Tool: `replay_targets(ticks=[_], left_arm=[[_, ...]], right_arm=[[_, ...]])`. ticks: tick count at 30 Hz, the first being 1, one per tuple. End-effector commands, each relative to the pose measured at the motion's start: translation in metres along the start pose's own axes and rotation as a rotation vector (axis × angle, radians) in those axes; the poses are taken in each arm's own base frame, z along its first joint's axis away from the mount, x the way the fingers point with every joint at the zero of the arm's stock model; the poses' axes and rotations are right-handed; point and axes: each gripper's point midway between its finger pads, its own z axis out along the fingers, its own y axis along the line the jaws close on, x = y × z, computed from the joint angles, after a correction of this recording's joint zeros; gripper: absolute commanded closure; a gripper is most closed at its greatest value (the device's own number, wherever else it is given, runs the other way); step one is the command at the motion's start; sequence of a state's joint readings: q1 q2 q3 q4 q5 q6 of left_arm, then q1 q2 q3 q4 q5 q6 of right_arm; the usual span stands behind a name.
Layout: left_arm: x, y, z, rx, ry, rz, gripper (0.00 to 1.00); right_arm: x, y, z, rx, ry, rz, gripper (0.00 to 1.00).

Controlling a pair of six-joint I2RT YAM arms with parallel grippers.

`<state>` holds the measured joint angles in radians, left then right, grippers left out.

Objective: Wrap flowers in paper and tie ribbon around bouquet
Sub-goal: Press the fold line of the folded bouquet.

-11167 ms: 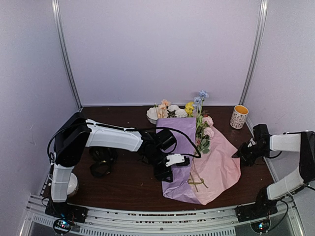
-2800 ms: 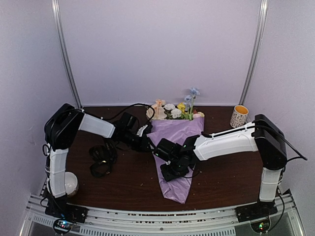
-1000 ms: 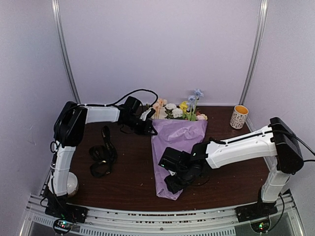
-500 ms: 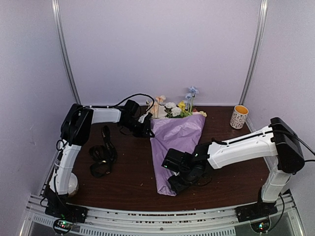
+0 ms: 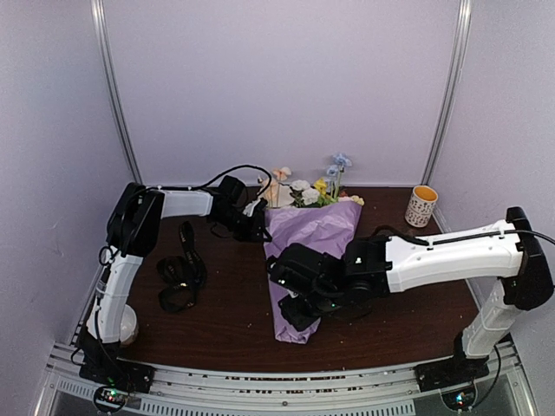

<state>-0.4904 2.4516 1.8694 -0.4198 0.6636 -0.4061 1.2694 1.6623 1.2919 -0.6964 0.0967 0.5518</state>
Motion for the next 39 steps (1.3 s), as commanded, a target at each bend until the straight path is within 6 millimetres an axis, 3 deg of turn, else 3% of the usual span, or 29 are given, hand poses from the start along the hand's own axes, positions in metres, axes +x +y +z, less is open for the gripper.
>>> replay_targets(ticks=[1, 7, 17, 25, 31, 39], left_arm=[[-0.005, 0.017, -0.007, -0.059, -0.028, 0.01, 1.0], [-0.006, 0.016, -0.007, -0.054, -0.032, 0.013, 1.0], [-0.006, 0.016, -0.006, -0.049, -0.032, 0.018, 1.0], [-0.006, 0.016, -0.006, -0.043, -0.034, 0.022, 1.0], [-0.006, 0.014, -0.005, -0.034, -0.036, 0.02, 1.0], [-0.007, 0.014, -0.005, -0.034, -0.038, 0.023, 1.0]], right_arm=[[0.019, 0.014, 0.007, 0.124, 0.054, -0.193, 0.66], [0.033, 0.015, 0.037, 0.263, 0.176, -0.339, 0.67], [0.042, -0.001, 0.059, 0.338, 0.216, -0.333, 0.68], [0.041, 0.006, 0.069, 0.302, 0.217, -0.331, 0.65], [0.041, -0.008, 0.076, 0.334, 0.232, -0.291, 0.7], [0.045, -0.008, 0.081, 0.328, 0.251, -0.29, 0.75]])
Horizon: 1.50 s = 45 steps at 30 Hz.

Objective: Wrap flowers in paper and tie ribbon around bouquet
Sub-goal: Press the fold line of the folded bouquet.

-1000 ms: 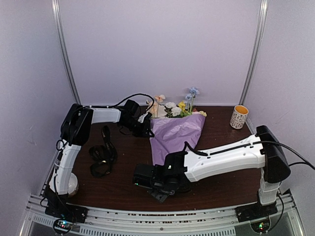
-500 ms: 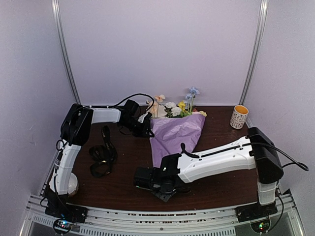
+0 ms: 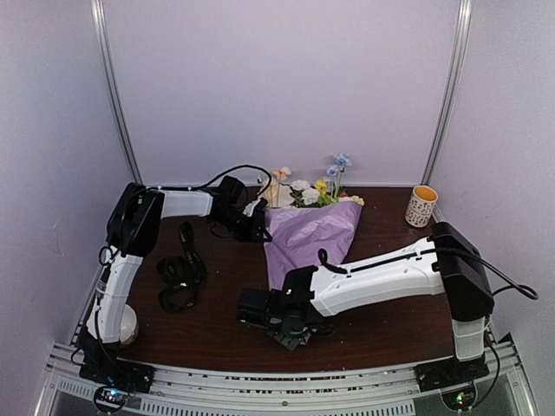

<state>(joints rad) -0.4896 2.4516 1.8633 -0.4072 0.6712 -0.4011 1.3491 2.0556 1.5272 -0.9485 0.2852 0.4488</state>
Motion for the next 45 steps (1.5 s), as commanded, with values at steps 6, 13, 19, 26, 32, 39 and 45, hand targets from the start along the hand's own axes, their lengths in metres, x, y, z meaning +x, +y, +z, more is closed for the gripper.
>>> replay_targets(ticks=[6, 13, 19, 26, 32, 39, 45], left_arm=[[-0.007, 0.014, -0.006, -0.039, -0.035, 0.015, 1.0], [-0.006, 0.015, -0.006, -0.038, -0.033, 0.014, 1.0], [-0.007, 0.015, -0.006, -0.041, -0.036, 0.015, 1.0], [-0.007, 0.014, -0.006, -0.038, -0.037, 0.019, 1.0], [-0.007, 0.015, -0.006, -0.039, -0.038, 0.019, 1.0], [-0.007, 0.015, -0.005, -0.035, -0.037, 0.019, 1.0], [-0.007, 0.014, -0.006, -0.033, -0.037, 0.019, 1.0]], right_arm=[[-0.003, 0.008, 0.007, -0.029, 0.011, 0.018, 0.97], [-0.019, 0.007, -0.019, -0.061, -0.033, 0.035, 1.0], [-0.034, 0.037, -0.04, -0.231, -0.092, -0.016, 1.0], [-0.04, 0.058, -0.023, -0.284, -0.064, -0.072, 1.0], [-0.036, 0.063, 0.003, -0.312, -0.008, -0.058, 1.0], [-0.03, 0.075, 0.017, -0.353, 0.024, -0.043, 0.84], [-0.05, 0.084, -0.036, -0.498, -0.101, -0.042, 0.69]])
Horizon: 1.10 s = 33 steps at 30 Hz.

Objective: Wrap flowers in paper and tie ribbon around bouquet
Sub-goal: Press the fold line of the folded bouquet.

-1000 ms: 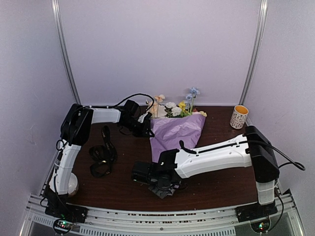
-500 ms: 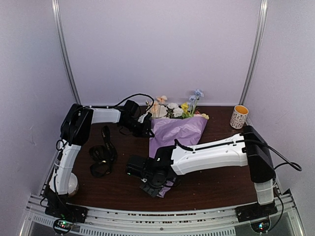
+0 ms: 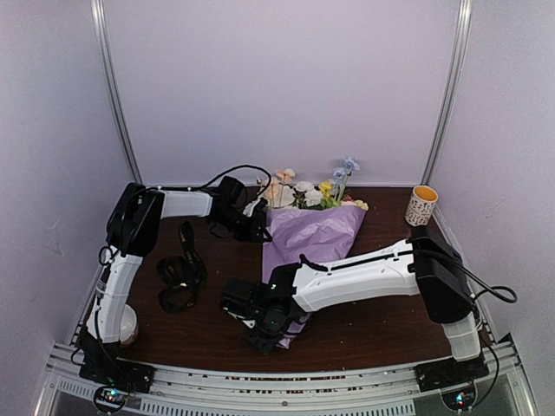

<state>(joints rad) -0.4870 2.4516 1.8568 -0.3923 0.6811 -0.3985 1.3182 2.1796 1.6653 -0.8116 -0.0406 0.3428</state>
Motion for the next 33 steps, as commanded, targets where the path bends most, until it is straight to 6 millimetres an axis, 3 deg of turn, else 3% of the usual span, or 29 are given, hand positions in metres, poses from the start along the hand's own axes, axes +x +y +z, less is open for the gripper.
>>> replay_targets(ticks=[1, 3, 5, 8, 12, 18, 23, 27, 33], left_arm=[[-0.007, 0.014, -0.006, -0.043, -0.031, 0.013, 1.0], [-0.006, 0.014, -0.005, -0.042, -0.03, 0.013, 1.0], [-0.007, 0.014, -0.006, -0.041, -0.032, 0.013, 1.0], [-0.007, 0.014, -0.005, -0.04, -0.031, 0.014, 1.0], [-0.007, 0.014, -0.005, -0.04, -0.03, 0.011, 1.0], [-0.007, 0.014, -0.005, -0.039, -0.031, 0.013, 1.0], [-0.009, 0.015, -0.005, -0.04, -0.033, 0.011, 1.0], [-0.009, 0.014, -0.004, -0.038, -0.031, 0.011, 1.0], [-0.01, 0.014, -0.005, -0.038, -0.032, 0.013, 1.0]], right_arm=[[-0.017, 0.034, -0.051, -0.192, -0.135, -0.016, 0.68], [-0.023, 0.034, -0.075, -0.238, -0.22, 0.017, 0.67], [-0.02, 0.017, -0.082, -0.215, -0.263, 0.094, 0.68], [0.0, -0.024, -0.061, -0.115, -0.218, 0.233, 0.77], [0.027, -0.042, -0.029, -0.015, -0.091, 0.269, 0.84], [0.053, -0.039, -0.003, 0.031, 0.019, 0.246, 0.91], [0.081, -0.007, 0.005, 0.018, 0.103, 0.16, 0.93], [0.108, 0.012, -0.001, 0.011, 0.155, 0.126, 0.94], [0.125, 0.01, -0.024, -0.005, 0.148, 0.16, 0.94]])
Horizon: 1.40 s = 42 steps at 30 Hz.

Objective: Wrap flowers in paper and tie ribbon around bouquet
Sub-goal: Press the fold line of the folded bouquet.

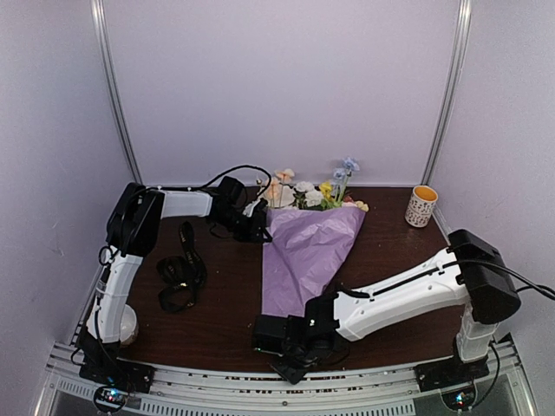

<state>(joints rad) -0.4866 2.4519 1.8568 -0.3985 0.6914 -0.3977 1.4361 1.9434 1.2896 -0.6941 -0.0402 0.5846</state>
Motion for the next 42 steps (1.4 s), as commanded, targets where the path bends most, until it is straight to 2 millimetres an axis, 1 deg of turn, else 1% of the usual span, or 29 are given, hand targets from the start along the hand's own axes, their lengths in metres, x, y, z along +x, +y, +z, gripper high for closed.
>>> replay_targets(ticks=[1, 3, 5, 6, 7, 9, 12, 13, 14, 16, 17, 19, 21, 23, 27, 31, 34, 35, 37, 39, 40, 42], left_arm=[[-0.011, 0.015, -0.005, -0.046, -0.038, 0.016, 1.0], [-0.011, 0.016, -0.005, -0.046, -0.038, 0.016, 1.0], [-0.011, 0.015, -0.004, -0.044, -0.037, 0.018, 1.0], [-0.011, 0.015, -0.005, -0.044, -0.037, 0.017, 1.0], [-0.01, 0.015, -0.004, -0.044, -0.037, 0.017, 1.0], [-0.01, 0.015, -0.005, -0.044, -0.037, 0.017, 1.0], [-0.01, 0.015, -0.005, -0.041, -0.037, 0.018, 1.0], [-0.01, 0.016, -0.004, -0.038, -0.037, 0.017, 1.0], [-0.01, 0.015, -0.005, -0.036, -0.038, 0.017, 1.0], [-0.01, 0.016, -0.005, -0.03, -0.04, 0.012, 1.0], [-0.01, 0.016, -0.005, -0.026, -0.041, 0.009, 1.0], [-0.01, 0.016, -0.006, -0.021, -0.045, 0.006, 1.0], [-0.01, 0.017, -0.006, -0.021, -0.046, -0.001, 1.0], [-0.01, 0.018, -0.006, -0.021, -0.047, -0.005, 1.0], [-0.01, 0.018, -0.005, -0.02, -0.046, -0.011, 1.0], [-0.009, 0.017, -0.005, -0.014, -0.043, -0.011, 1.0], [-0.009, 0.017, -0.005, -0.014, -0.043, -0.012, 1.0], [-0.008, 0.017, -0.005, -0.014, -0.043, -0.013, 1.0], [-0.008, 0.018, -0.005, -0.014, -0.042, -0.015, 1.0], [-0.008, 0.017, -0.005, -0.013, -0.043, -0.015, 1.0], [-0.009, 0.018, -0.005, -0.013, -0.043, -0.015, 1.0], [-0.009, 0.018, -0.005, -0.013, -0.043, -0.017, 1.0]], right_arm=[[0.037, -0.015, -0.013, 0.017, 0.098, 0.044, 0.94], [0.023, -0.021, -0.028, 0.002, 0.028, 0.1, 0.92], [0.01, -0.038, -0.034, -0.035, -0.031, 0.216, 0.89], [0.008, -0.052, -0.031, -0.045, -0.046, 0.295, 0.86], [-0.003, -0.061, -0.031, -0.078, -0.096, 0.37, 0.8], [-0.018, -0.087, -0.034, -0.121, -0.169, 0.523, 0.66], [-0.037, -0.127, -0.045, -0.165, -0.289, 0.718, 0.38], [-0.042, -0.141, -0.047, -0.179, -0.326, 0.783, 0.3], [-0.046, -0.154, -0.05, -0.196, -0.359, 0.85, 0.24], [-0.052, -0.178, -0.049, -0.228, -0.41, 0.962, 0.13], [-0.053, -0.188, -0.046, -0.244, -0.425, 1.01, 0.11], [-0.053, -0.205, -0.04, -0.244, -0.442, 1.085, 0.11], [-0.056, -0.216, -0.033, -0.241, -0.449, 1.117, 0.13], [-0.066, -0.217, -0.028, -0.277, -0.448, 1.117, 0.15], [-0.087, -0.213, -0.022, -0.326, -0.455, 1.091, 0.15], [-0.095, -0.22, -0.017, -0.343, -0.486, 1.123, 0.14], [-0.1, -0.221, -0.012, -0.352, -0.478, 1.13, 0.15], [-0.099, -0.221, -0.008, -0.342, -0.467, 1.126, 0.17], [-0.096, -0.221, -0.005, -0.33, -0.456, 1.127, 0.27], [-0.093, -0.223, -0.005, -0.319, -0.461, 1.131, 0.4], [-0.091, -0.224, -0.006, -0.313, -0.465, 1.13, 0.49], [-0.09, -0.225, -0.008, -0.302, -0.465, 1.122, 0.61]])
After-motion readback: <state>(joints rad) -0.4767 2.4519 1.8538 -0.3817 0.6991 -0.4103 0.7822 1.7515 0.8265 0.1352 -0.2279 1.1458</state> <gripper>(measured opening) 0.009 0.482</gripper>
